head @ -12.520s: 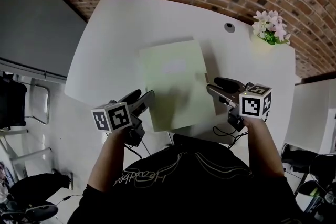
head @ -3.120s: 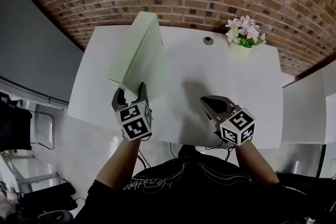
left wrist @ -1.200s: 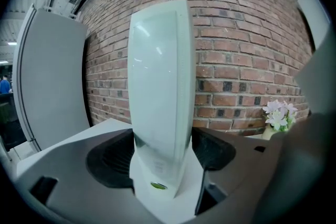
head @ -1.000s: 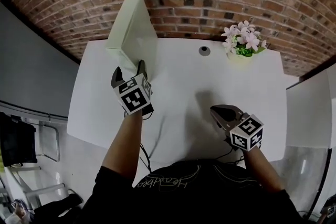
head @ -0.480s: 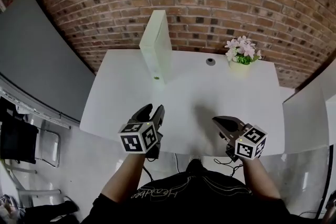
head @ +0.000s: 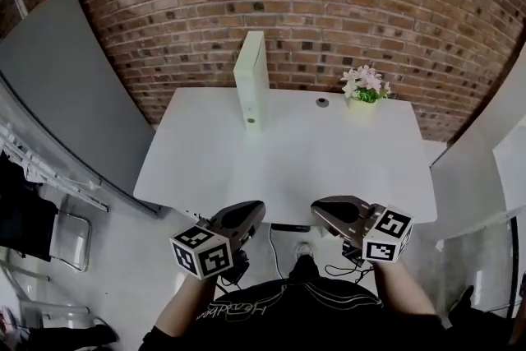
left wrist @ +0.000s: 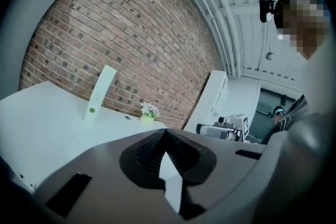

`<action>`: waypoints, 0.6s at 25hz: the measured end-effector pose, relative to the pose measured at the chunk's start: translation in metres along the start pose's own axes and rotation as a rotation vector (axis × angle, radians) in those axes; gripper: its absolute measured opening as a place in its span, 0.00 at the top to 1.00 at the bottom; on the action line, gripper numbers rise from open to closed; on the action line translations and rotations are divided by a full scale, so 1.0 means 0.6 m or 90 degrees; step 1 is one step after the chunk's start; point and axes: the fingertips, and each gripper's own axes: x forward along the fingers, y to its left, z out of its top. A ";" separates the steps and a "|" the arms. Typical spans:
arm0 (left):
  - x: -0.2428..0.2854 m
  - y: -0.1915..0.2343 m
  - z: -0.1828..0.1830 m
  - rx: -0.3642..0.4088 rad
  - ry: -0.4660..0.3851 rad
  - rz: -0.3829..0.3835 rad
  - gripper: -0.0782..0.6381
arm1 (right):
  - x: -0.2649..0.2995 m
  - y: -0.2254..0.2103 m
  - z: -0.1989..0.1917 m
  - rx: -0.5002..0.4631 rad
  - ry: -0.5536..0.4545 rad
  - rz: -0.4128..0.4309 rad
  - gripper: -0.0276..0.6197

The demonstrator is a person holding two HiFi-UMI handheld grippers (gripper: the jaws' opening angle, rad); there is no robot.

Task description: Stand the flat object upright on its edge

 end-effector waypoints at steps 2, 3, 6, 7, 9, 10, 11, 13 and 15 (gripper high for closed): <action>-0.025 -0.027 0.001 0.012 -0.010 -0.018 0.89 | 0.005 0.035 0.000 -0.005 0.000 0.004 0.95; -0.037 -0.037 -0.001 0.026 -0.010 -0.020 0.89 | 0.009 0.051 -0.004 -0.011 0.003 0.004 0.95; -0.070 -0.060 -0.008 0.071 -0.009 -0.015 0.89 | 0.018 0.095 -0.010 -0.018 -0.001 0.016 0.95; -0.079 -0.065 -0.009 0.080 -0.012 -0.014 0.89 | 0.021 0.106 -0.009 -0.018 -0.007 0.019 0.95; -0.096 -0.076 -0.009 0.087 -0.017 -0.017 0.89 | 0.026 0.126 -0.003 -0.020 -0.013 0.024 0.95; -0.103 -0.082 -0.007 0.087 -0.019 -0.020 0.89 | 0.028 0.134 0.000 -0.021 -0.015 0.025 0.95; -0.109 -0.086 -0.003 0.089 -0.020 -0.022 0.89 | 0.030 0.141 0.005 -0.020 -0.016 0.027 0.95; -0.120 -0.093 0.008 0.095 -0.023 -0.024 0.89 | 0.033 0.151 0.017 -0.013 -0.016 0.028 0.95; -0.132 -0.098 0.019 0.095 -0.029 -0.027 0.89 | 0.035 0.159 0.026 -0.011 -0.015 0.024 0.95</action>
